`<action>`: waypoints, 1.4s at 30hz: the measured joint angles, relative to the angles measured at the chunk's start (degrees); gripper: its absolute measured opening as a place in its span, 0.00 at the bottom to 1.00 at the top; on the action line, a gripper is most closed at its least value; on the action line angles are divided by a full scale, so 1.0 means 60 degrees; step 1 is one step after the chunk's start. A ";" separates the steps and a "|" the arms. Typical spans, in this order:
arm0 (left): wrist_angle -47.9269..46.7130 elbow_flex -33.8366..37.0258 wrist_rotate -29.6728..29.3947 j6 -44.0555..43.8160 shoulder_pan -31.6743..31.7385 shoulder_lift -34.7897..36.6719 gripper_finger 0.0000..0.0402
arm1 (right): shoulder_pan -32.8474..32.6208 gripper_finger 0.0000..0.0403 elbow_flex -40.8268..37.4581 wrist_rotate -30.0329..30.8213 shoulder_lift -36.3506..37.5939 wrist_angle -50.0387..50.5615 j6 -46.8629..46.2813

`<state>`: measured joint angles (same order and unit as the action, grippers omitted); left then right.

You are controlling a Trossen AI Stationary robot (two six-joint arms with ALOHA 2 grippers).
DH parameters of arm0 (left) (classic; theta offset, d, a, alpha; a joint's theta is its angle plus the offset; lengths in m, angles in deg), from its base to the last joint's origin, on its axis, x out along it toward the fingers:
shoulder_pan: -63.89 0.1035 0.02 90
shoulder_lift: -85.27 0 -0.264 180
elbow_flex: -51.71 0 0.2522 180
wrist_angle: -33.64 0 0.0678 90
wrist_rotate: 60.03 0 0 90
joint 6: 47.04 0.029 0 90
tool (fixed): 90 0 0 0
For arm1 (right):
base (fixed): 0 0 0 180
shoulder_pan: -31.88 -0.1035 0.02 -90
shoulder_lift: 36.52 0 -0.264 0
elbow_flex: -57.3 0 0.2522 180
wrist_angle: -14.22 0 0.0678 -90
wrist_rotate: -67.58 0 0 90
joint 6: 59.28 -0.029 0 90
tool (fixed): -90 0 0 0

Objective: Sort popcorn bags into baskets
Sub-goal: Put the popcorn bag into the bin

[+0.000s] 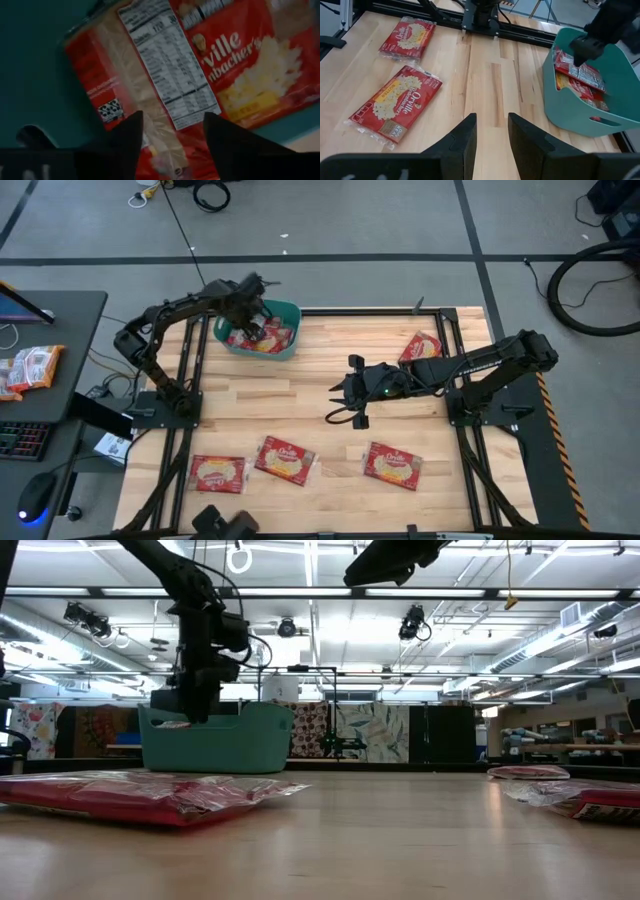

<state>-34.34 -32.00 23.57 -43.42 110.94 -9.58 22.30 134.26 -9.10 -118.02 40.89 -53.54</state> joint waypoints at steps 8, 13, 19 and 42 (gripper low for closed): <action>0.0291 0.0028 -0.2443 -0.0038 -0.1733 -0.0106 0.62 | 0.0062 0.29 0.0000 0.0004 0.0000 -0.0149 0.0147; 0.0238 0.0035 -0.2306 -0.0677 -0.1813 -0.0847 0.62 | 0.0040 0.29 0.0000 0.0000 0.0000 -0.0170 0.0159; 0.0193 0.0031 -0.2763 -0.0632 -0.1887 -0.1560 0.62 | 0.0018 0.29 0.0000 -0.0015 0.0000 -0.0142 0.0316; -0.0389 0.0035 -0.4960 0.0994 -0.2190 -0.1985 0.17 | 0.0047 0.29 0.0000 -0.0186 0.0000 -0.0131 0.0324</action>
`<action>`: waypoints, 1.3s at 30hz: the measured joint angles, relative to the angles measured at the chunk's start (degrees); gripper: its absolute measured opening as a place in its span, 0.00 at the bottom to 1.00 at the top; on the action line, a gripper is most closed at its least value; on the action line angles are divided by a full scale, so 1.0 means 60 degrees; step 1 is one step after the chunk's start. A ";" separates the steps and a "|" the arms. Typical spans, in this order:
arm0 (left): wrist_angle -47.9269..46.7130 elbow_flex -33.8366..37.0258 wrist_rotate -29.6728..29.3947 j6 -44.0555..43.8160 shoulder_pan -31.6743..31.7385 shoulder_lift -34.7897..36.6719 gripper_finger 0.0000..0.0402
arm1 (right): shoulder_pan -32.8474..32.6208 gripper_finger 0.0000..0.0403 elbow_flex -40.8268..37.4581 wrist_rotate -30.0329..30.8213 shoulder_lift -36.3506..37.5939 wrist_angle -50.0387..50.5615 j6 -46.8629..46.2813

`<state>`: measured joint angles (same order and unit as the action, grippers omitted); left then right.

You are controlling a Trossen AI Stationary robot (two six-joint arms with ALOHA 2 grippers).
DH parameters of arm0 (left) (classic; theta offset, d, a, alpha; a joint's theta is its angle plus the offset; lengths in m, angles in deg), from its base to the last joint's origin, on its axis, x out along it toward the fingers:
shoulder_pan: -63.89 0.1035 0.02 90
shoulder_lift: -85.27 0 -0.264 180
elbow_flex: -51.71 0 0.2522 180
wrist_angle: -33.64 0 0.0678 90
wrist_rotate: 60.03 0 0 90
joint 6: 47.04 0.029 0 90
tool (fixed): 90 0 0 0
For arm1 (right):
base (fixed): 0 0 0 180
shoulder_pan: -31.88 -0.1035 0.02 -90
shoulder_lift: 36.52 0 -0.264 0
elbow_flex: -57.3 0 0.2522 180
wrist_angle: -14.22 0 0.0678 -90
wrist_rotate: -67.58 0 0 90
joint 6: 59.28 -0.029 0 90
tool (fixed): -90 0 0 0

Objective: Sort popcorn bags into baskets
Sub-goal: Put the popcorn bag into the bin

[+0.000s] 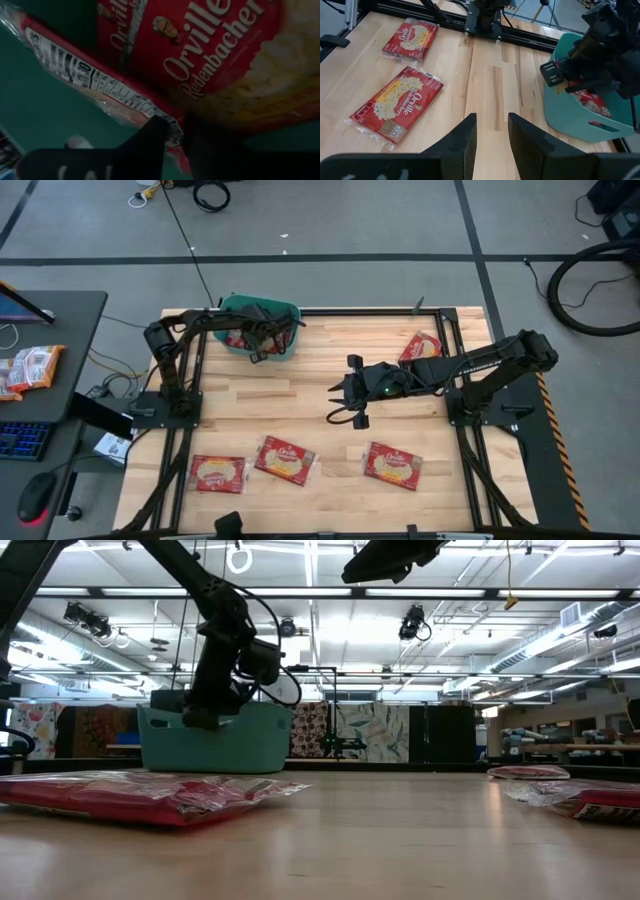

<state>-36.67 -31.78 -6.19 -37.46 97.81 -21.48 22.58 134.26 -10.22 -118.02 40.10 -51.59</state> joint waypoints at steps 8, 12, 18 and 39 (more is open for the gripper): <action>0.0313 -0.0002 0.0770 0.0026 0.0011 0.0003 0.24 | -0.0003 0.29 0.0000 0.0000 0.0000 0.0004 -0.0034; 0.0272 -0.0191 0.0868 0.0254 0.0007 0.0166 0.37 | 0.0000 0.29 0.0000 0.0000 0.0000 0.0014 -0.0034; 0.0282 -0.0415 0.0973 0.0295 0.0000 0.1258 0.51 | -0.0004 0.29 0.0000 0.0376 0.0000 0.0417 -0.0034; 0.5845 0.3607 0.5316 -0.1478 -0.0619 0.6550 0.47 | 0.2348 0.29 -0.0182 0.0969 0.0025 0.4456 -0.2379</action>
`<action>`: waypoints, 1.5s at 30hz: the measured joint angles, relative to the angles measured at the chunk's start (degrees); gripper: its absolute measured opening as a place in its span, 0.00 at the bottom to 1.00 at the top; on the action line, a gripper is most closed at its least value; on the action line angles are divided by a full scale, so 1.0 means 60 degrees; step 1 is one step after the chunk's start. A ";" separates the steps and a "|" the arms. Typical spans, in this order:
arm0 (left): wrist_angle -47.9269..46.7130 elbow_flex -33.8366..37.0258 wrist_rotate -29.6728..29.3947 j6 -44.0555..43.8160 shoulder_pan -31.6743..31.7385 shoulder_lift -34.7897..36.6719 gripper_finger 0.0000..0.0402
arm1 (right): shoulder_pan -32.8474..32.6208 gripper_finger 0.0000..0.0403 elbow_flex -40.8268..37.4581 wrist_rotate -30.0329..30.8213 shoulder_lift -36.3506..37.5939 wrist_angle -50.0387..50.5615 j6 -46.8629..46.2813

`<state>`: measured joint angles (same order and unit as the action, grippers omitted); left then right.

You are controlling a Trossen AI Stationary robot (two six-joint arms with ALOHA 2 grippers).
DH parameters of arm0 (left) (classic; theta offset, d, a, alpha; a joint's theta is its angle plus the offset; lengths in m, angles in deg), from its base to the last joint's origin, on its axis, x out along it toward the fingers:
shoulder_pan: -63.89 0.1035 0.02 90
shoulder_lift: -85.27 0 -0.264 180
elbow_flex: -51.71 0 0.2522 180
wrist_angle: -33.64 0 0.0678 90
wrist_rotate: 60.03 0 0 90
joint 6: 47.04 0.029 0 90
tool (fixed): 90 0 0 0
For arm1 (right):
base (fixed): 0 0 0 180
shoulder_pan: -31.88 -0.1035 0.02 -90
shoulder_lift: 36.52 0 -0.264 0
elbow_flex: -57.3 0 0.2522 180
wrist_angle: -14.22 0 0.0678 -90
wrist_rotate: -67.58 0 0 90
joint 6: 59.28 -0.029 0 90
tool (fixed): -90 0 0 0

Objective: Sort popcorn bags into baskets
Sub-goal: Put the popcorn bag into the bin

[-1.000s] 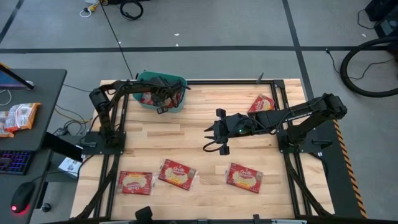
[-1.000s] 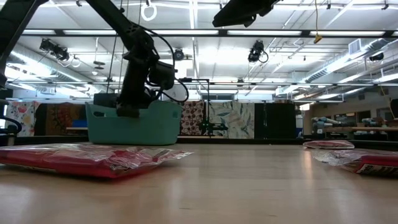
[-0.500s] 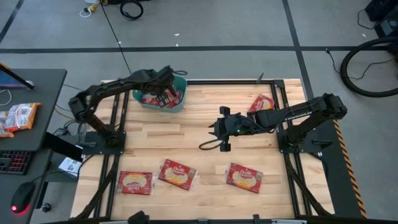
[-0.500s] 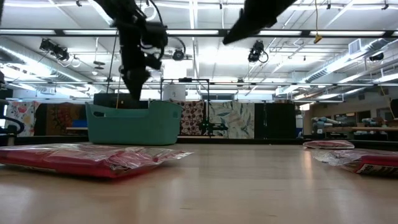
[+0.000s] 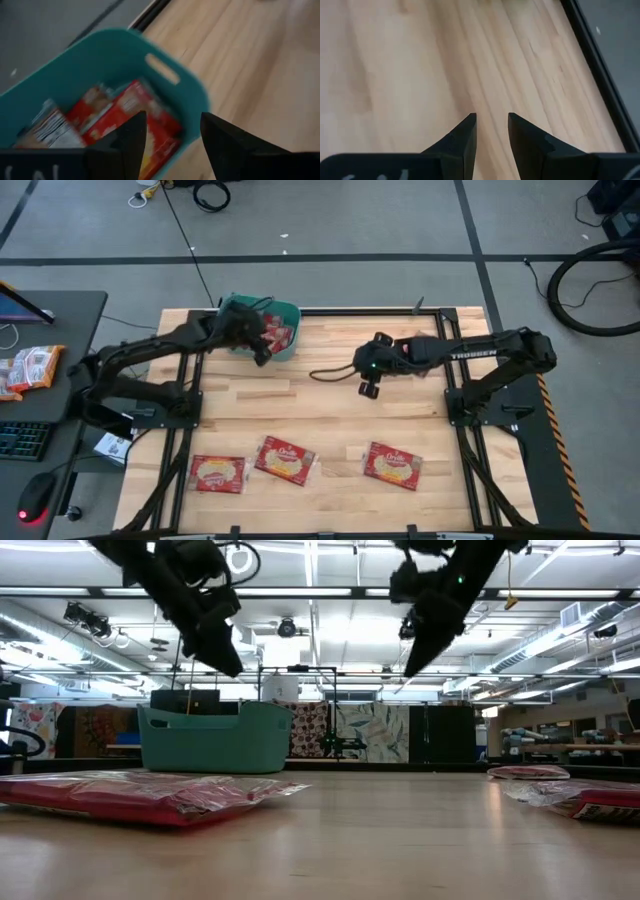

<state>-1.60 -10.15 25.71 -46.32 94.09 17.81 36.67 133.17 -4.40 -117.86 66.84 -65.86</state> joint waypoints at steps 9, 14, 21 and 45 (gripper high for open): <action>0.2663 0.1596 0.0011 -0.0016 -0.0858 0.0968 0.47 | 0.1396 0.29 -0.1278 -0.0150 0.0000 0.0129 -0.0860; 0.3923 0.2287 0.0012 0.0058 -0.1357 0.1170 0.47 | 0.1695 0.30 -0.1678 -0.0274 0.0001 0.0479 -0.1489; 0.4605 0.3046 0.0445 0.0267 -0.2046 0.1194 0.47 | 0.0895 0.35 -0.1836 -0.2694 -0.0189 -0.0588 -0.2058; 0.3914 0.3358 0.3575 0.0965 -0.3851 0.1190 0.47 | -0.4697 0.35 -0.0237 -0.3909 -0.2896 -0.0265 -0.3086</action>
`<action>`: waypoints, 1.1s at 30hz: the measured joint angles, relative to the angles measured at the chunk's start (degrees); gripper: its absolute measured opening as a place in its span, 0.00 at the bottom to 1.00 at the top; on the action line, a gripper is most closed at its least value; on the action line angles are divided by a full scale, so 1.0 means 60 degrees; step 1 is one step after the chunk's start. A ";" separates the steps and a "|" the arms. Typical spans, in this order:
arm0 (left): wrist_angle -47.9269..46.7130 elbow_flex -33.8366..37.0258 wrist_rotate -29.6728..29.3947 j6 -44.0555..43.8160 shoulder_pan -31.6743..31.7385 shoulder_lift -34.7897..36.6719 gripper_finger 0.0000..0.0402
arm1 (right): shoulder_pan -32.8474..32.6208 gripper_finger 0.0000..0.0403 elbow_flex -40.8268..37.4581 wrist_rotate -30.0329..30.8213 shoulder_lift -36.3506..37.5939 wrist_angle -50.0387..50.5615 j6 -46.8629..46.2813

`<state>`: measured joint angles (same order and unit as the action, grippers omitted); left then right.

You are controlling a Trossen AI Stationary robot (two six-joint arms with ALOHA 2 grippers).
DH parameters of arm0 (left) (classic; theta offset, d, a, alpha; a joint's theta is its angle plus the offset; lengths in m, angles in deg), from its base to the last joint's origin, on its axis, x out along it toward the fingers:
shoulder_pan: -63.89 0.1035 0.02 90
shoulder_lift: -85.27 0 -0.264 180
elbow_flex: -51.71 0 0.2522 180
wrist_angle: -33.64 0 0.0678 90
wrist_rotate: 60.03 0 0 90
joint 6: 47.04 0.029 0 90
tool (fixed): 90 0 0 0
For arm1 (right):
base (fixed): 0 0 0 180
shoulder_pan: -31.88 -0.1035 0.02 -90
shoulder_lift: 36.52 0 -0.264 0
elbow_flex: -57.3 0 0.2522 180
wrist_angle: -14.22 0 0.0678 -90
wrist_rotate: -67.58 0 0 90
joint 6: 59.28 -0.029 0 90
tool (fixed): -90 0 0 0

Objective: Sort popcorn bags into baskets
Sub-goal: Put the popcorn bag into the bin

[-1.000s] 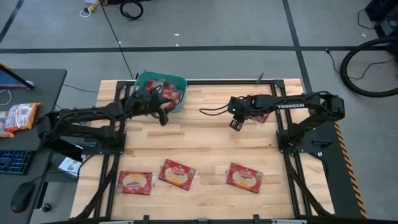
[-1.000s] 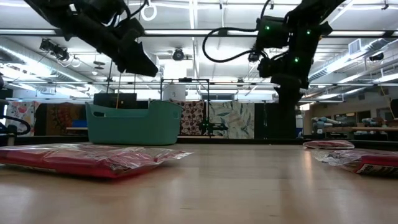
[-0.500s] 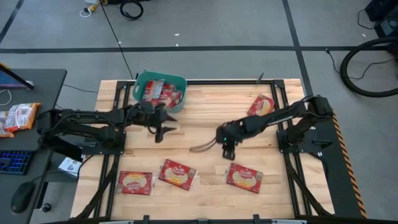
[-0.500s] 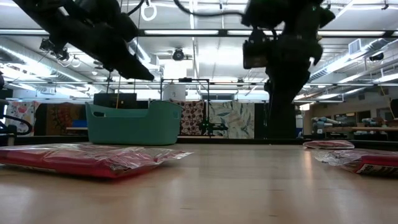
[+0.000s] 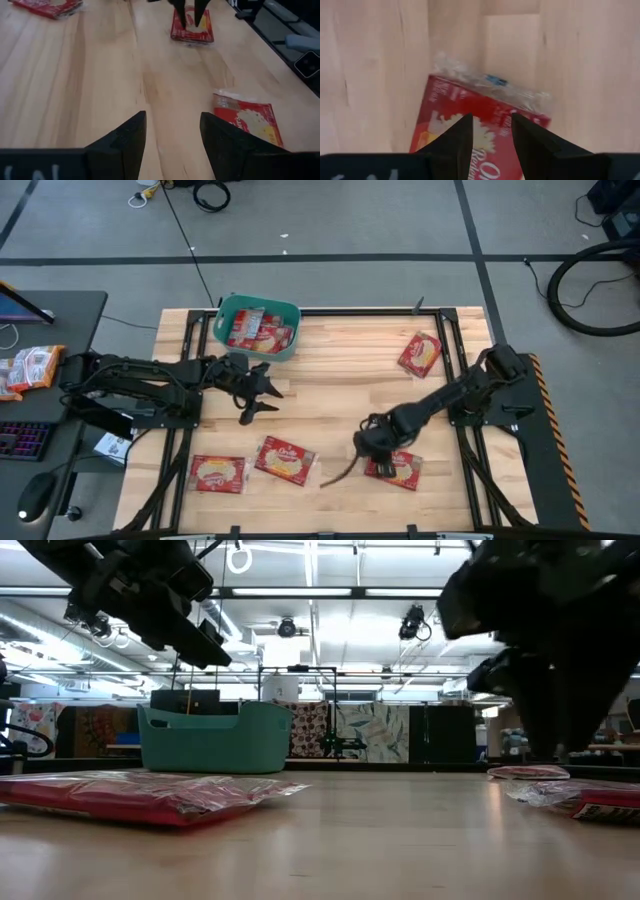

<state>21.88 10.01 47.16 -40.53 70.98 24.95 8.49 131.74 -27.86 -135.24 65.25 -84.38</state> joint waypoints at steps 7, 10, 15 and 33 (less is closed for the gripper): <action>0.0189 0.0000 -0.0007 -0.0220 0.0004 -0.0003 0.47 | -0.0919 0.35 -0.0167 0.0748 -0.0711 -0.0122 0.0371; 0.0370 -0.0004 -0.0006 -0.0225 0.0004 -0.0003 0.47 | -0.0780 0.34 -0.0138 0.1336 -0.0953 -0.0111 0.0593; 0.0594 -0.0004 -0.0240 -0.0226 0.0004 -0.0003 0.47 | 0.0262 0.34 -0.0160 0.3268 -0.0925 -0.0428 0.2054; 0.2656 -0.0021 -0.1148 -0.0480 0.0011 -0.1298 0.47 | 0.1871 0.34 0.0611 0.4967 0.0513 0.1520 0.1834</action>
<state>37.82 9.88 40.27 -43.41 71.05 17.16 19.72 135.41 1.95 -132.16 74.37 -73.38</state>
